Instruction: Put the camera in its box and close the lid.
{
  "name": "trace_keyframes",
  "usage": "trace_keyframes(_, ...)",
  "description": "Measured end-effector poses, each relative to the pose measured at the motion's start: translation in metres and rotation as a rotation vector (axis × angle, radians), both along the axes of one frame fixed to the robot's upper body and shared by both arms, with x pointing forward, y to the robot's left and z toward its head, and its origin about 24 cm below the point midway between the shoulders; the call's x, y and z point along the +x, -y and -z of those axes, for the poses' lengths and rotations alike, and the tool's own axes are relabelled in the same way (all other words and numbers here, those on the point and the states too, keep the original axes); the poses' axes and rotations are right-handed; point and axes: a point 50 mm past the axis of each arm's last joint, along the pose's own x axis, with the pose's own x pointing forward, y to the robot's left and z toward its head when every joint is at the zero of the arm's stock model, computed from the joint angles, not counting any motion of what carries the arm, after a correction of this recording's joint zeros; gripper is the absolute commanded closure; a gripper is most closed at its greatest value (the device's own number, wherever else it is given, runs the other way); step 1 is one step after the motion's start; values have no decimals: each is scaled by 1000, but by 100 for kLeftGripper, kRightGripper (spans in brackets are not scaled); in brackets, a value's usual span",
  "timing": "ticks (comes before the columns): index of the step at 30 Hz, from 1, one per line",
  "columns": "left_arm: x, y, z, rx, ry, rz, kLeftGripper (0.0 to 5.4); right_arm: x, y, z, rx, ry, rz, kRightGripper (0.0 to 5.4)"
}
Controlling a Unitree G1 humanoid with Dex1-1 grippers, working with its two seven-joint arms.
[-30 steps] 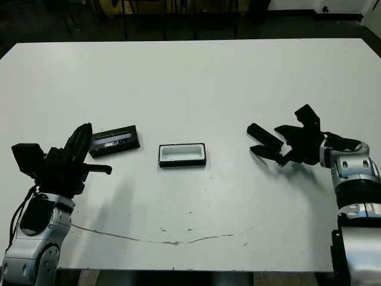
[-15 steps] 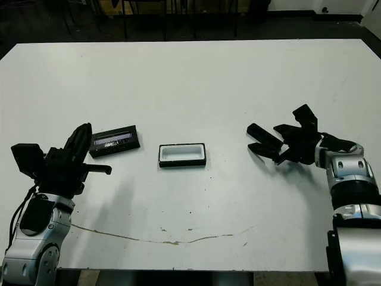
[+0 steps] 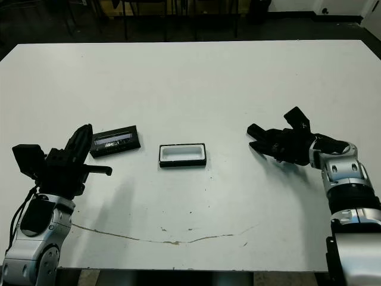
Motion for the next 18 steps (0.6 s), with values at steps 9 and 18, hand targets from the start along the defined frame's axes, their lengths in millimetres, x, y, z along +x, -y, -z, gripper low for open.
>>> trace_keyframes(9,0,0,0,0,1,1,540,1,3,-7,-46,-18,-37,448)
trace_keyframes(18,0,1,1,8,-8,6,540,5,-5,-31,5,162,-7,450)
